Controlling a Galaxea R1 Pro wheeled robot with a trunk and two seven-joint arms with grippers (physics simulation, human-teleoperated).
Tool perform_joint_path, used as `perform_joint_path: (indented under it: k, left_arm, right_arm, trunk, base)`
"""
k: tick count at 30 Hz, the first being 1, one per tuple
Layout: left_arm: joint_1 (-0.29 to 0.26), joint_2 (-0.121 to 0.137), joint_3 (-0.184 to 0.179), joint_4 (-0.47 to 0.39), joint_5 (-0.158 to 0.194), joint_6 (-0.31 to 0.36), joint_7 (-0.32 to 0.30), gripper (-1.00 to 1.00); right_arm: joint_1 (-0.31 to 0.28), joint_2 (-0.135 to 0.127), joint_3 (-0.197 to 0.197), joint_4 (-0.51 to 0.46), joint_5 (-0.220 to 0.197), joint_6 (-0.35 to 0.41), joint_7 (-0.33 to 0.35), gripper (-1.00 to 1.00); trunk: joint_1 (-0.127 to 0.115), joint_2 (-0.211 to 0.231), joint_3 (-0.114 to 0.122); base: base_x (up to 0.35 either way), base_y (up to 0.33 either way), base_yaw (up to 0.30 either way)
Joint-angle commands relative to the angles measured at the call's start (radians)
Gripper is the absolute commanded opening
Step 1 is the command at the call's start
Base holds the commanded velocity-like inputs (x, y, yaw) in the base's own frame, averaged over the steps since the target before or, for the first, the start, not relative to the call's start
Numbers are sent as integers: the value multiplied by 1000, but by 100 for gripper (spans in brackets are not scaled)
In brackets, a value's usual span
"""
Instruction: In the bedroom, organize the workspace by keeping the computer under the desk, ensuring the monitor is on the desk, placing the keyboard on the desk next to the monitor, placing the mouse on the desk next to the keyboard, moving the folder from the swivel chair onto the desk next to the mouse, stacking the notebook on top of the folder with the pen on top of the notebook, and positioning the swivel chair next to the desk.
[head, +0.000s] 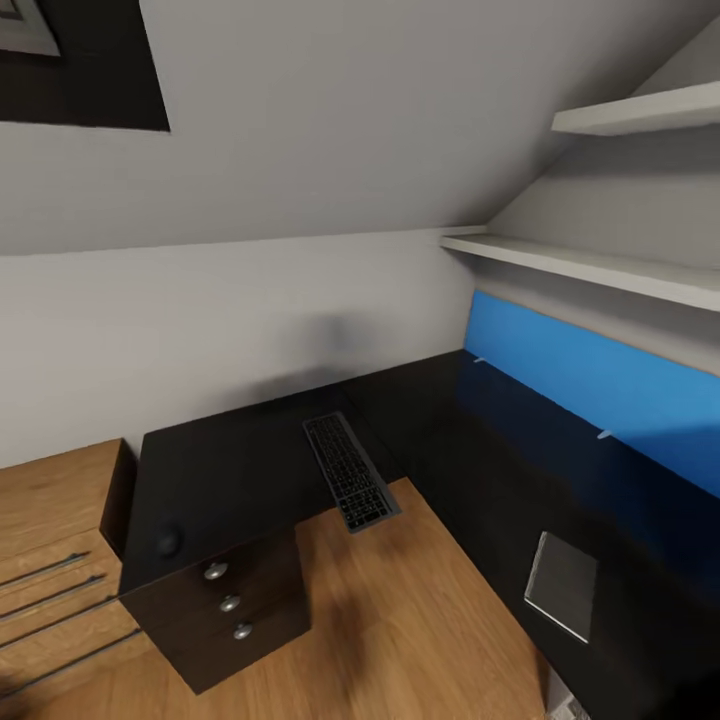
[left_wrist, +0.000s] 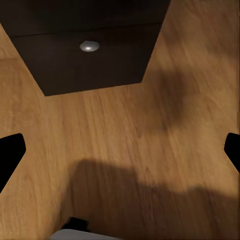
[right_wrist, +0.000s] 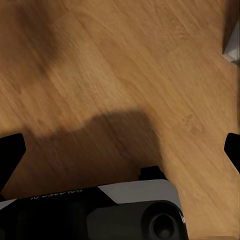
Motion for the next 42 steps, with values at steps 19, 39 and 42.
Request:
perform_joint_path:
  k: [19, 39, 42]
  left_arm:
    - [-1, 1, -9, 0, 2, -3, -16, 100]
    - [-1, 1, -9, 0, 3, -3, -61, 100]
    - [-1, 2, -9, 1, 3, -3, -62, 100]
  right_arm:
    - [-1, 0, 9, 1, -8, -3, -4, 100]
    - [-1, 0, 9, 1, -8, -3, -4, 100]
    - [-1, 0, 9, 1, -8, -3, -4, 100]
  trunk:
    - [0, -2, -2]
    - [0, -2, -2]
    - [0, -2, -2]
  base:
    - [0, 119, -266]
    - [0, 169, -266]
    - [0, 13, -266]
